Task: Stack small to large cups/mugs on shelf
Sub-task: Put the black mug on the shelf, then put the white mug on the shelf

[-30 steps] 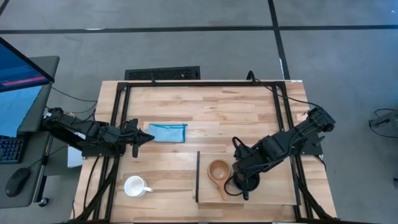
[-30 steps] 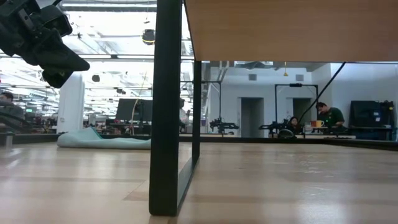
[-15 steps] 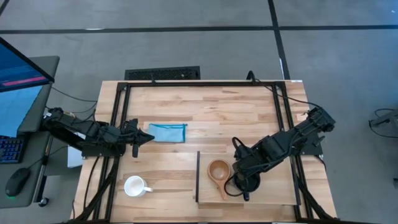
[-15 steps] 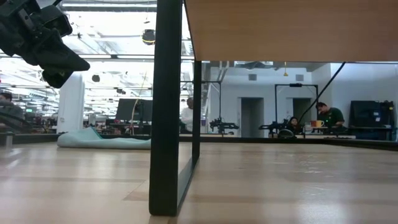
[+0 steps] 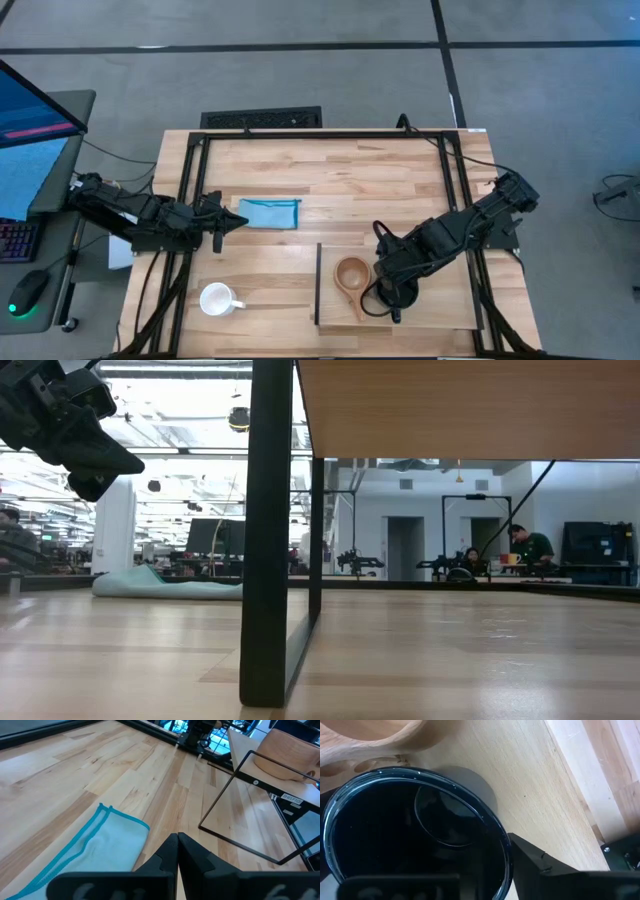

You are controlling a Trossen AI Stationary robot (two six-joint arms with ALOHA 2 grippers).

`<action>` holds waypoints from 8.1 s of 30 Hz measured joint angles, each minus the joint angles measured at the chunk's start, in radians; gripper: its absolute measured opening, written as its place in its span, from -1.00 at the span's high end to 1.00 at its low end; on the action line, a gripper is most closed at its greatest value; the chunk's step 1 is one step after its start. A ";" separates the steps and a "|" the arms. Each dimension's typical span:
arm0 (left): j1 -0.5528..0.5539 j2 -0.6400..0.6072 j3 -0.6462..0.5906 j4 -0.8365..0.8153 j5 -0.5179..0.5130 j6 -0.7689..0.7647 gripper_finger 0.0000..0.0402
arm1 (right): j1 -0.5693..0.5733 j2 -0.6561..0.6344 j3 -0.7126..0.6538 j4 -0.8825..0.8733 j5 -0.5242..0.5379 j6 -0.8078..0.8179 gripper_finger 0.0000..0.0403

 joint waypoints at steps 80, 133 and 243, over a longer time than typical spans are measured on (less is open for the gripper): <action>0.000 -0.001 0.000 0.010 -0.002 -0.015 1.00 | -0.626 -0.318 -0.018 0.303 0.472 -0.844 0.95; 0.000 0.000 0.000 0.064 -0.093 0.012 1.00 | -0.789 -1.437 -1.414 1.407 0.285 -0.811 0.96; -0.498 0.812 0.731 -0.707 0.645 -1.567 0.31 | -0.794 -1.474 -1.473 1.403 0.291 -0.787 0.95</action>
